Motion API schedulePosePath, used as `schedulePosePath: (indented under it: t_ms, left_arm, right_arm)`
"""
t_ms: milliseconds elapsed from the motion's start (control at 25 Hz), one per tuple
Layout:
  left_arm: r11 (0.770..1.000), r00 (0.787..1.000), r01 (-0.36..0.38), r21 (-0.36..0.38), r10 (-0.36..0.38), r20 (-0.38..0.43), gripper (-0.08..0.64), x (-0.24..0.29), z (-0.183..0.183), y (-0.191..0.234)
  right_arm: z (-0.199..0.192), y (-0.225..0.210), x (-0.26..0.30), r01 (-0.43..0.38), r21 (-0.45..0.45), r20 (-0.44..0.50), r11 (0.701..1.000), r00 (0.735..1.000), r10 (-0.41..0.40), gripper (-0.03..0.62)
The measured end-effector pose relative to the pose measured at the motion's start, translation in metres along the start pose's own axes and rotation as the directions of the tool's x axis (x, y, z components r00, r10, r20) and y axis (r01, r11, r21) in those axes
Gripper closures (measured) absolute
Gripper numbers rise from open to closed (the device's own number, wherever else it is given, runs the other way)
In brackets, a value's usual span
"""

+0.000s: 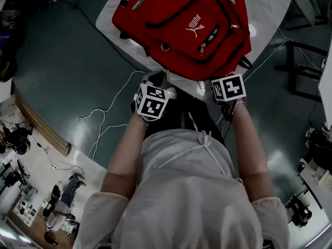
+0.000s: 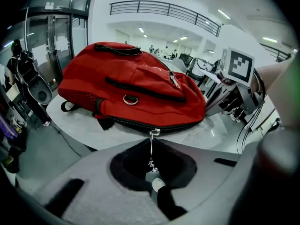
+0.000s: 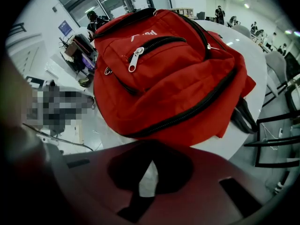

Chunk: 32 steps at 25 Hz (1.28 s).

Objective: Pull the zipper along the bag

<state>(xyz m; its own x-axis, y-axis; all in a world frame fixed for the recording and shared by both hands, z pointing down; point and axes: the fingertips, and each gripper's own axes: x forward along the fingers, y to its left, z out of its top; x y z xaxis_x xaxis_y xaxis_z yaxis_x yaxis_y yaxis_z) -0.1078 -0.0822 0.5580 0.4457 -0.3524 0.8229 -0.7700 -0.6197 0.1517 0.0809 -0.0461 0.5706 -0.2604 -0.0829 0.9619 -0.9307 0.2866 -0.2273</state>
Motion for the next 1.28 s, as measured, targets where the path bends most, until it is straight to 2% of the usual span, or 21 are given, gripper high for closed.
schedulePosePath:
  t_ms: [200, 320, 560, 800, 1040, 1280]
  left_arm:
    - [0.998, 1.000, -0.002, 0.059, 0.002, -0.008, 0.535, -0.004, 0.004, 0.016]
    - [0.998, 1.000, -0.010, 0.070, 0.011, -0.008, 0.535, -0.003, 0.006, 0.029]
    - [0.999, 1.000, -0.016, 0.047, 0.016, -0.005, 0.535, -0.003, 0.011, 0.052]
    - [0.999, 1.000, -0.029, 0.028, 0.029, -0.004, 0.535, 0.000, 0.014, 0.071]
    - [0.999, 0.999, -0.050, 0.015, 0.050, 0.001, 0.534, 0.001, 0.014, 0.078]
    - [0.998, 0.998, -0.063, -0.023, 0.063, 0.018, 0.534, 0.001, 0.015, 0.079]
  right_arm:
    - [-0.001, 0.001, -0.002, 0.008, 0.021, 0.005, 1.000, 1.000, -0.008, 0.566]
    - [-0.001, 0.001, -0.001, 0.031, 0.010, 0.001, 0.999, 1.000, -0.031, 0.566]
    - [-0.001, 0.000, 0.000, 0.035, 0.032, 0.008, 0.999, 0.999, -0.036, 0.566]
    - [-0.001, -0.001, 0.001, 0.003, 0.077, 0.024, 0.997, 1.000, -0.005, 0.566]
    - [-0.001, 0.000, 0.001, 0.072, 0.040, 0.041, 0.997, 0.996, -0.073, 0.566]
    - [-0.001, 0.000, 0.000, 0.047, 0.069, 0.052, 0.997, 0.997, -0.050, 0.565]
